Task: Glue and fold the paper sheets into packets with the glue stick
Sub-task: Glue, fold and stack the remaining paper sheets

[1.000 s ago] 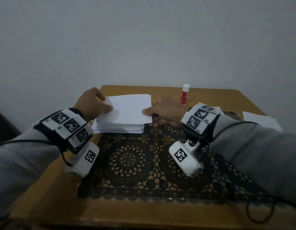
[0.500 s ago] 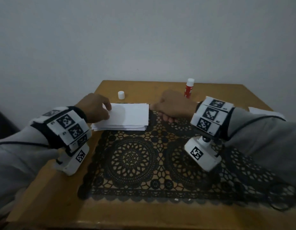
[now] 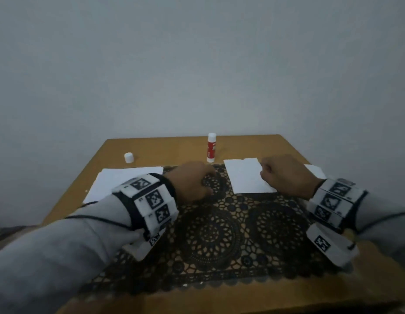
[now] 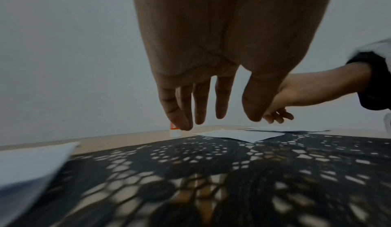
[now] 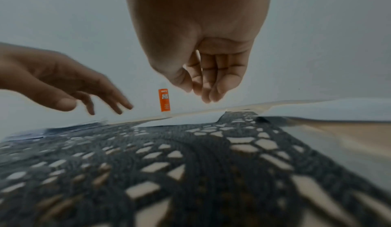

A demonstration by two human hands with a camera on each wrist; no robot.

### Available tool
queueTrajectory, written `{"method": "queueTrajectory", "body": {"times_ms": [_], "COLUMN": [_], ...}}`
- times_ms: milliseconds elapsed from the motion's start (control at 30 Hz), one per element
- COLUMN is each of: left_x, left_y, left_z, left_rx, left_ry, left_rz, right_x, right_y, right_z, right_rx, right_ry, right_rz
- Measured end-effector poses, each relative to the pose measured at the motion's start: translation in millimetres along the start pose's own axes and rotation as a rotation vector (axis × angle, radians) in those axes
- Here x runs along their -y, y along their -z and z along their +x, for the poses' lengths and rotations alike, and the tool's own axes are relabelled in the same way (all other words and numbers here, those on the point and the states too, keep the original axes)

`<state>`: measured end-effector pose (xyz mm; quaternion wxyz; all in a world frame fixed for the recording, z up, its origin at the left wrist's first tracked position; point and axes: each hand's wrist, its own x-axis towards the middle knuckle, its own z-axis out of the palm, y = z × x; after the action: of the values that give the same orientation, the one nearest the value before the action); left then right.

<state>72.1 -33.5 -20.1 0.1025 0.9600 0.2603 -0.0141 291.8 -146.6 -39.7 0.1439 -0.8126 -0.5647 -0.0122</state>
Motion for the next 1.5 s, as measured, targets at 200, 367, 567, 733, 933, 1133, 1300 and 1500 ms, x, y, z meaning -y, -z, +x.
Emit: {"method": "queueTrajectory", "body": {"times_ms": [200,367,567,733,933,1133,1300,1500], "left_x": [-30,-29,-25,-31,-16,-4,-27,-49], "left_y": [-15,-19,-16,-17,-3,1,-4,-29], "left_z": [62,96,113,115,79,1,-36,-27], "left_rx": [0.108,0.199,0.137,-0.03,-0.079,-0.001,-0.041,0.027], "left_ry": [-0.098,-0.093,-0.154,-0.193,-0.212,-0.272,-0.18,-0.033], "left_rz": [0.051,0.085,0.139,0.196,0.188,0.225,0.407,0.391], "right_x": [3,0,1,0,-1,1,2,1], "right_y": [-8,-8,-9,-8,-8,-6,-5,-6], "right_z": [5,7,9,7,7,5,4,3], "right_rx": [-0.065,-0.12,-0.158,-0.2,-0.303,-0.27,-0.233,-0.18], "right_ry": [-0.091,-0.123,-0.116,-0.105,-0.038,-0.002,0.002,-0.019], "right_rz": [0.128,0.151,0.182,0.167,0.161,0.162,0.153,0.136]}}
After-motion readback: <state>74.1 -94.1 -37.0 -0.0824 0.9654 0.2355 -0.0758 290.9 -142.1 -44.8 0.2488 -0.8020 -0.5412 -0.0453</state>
